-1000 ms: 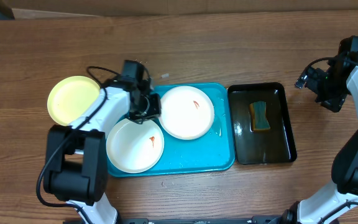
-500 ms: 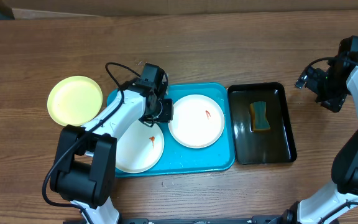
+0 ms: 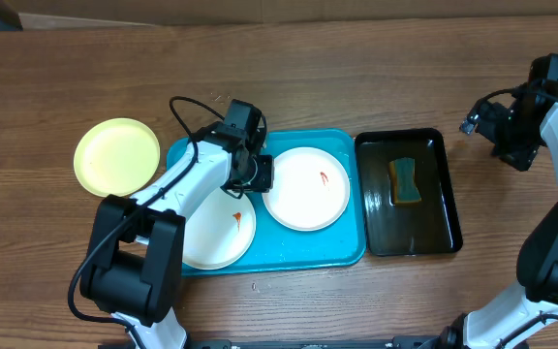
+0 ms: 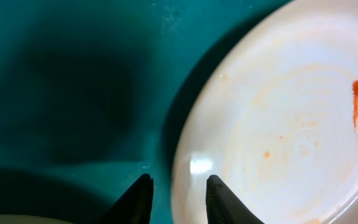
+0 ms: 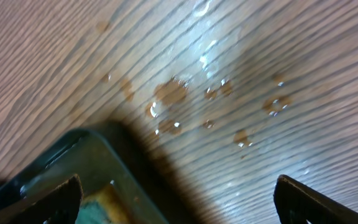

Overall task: Clean dirty plates on tray and stack at the side
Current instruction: 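Hold the white plate while the right gripper moves toward it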

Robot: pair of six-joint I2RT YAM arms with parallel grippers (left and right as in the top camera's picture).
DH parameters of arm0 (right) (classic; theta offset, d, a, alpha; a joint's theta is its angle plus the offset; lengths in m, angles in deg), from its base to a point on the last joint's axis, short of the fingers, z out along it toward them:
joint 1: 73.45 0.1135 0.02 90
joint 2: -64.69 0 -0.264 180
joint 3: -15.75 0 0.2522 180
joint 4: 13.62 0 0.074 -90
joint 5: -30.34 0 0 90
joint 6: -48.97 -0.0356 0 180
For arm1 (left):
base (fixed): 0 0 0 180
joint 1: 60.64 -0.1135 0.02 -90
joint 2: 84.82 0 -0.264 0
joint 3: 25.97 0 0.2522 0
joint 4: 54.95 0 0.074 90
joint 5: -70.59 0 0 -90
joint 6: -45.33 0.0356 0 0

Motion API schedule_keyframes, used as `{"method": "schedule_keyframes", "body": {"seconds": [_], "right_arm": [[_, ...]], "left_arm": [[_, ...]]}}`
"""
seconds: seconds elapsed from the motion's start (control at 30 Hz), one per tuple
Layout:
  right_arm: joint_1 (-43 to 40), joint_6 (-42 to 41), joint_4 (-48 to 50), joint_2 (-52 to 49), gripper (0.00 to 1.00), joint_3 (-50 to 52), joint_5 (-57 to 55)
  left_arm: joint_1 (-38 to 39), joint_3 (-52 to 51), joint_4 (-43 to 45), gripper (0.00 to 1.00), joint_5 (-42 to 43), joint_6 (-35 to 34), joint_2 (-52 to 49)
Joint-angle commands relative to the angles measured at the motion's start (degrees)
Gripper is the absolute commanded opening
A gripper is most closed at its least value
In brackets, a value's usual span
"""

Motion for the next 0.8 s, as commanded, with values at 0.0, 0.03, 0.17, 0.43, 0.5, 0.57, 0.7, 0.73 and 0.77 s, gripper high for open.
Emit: {"method": "schedule_keyframes", "body": {"seconds": [0.0,0.03,0.17,0.43,0.5,0.57,0.7,0.73,0.77], "right_arm": [[-0.24,0.94,-1.36,1.46,1.00,-1.95,7.65],[-0.31,3.82,-2.82,1.46,1.00,-2.86,11.30],[0.85,6.32,-8.26,1.75,0.82,-5.42,17.44],[9.33,6.80,-17.25,2.73,0.80,-4.63,6.36],[11.91,5.25,-18.45,2.73,0.79,-3.76,1.70],[14.23,3.93,-18.60,2.73,0.79,-2.47,-2.10],[18.51,2.56,-16.59,2.73,0.77,1.53,-7.15],[19.28,1.14,-15.54,2.73,0.77,2.86,-8.85],[19.96,0.33,-14.27,2.73,0.77,4.31,-10.12]], "left_arm": [[0.87,1.07,0.20,0.28,-0.52,0.68,1.09],[1.01,1.05,0.15,0.26,-0.87,0.66,1.09],[1.46,0.68,0.26,0.27,-3.56,0.61,1.09],[1.49,-0.15,0.79,0.28,-3.58,0.59,1.09],[1.46,-0.74,1.40,0.28,-3.58,0.13,1.09],[1.46,-1.18,1.95,0.29,-3.54,-0.07,1.09],[1.46,-1.22,2.08,0.30,-3.54,-0.04,1.09],[1.46,-1.22,2.16,0.31,-3.54,-0.04,1.09],[1.46,-1.22,2.21,0.31,-3.56,-0.04,1.09]]}}
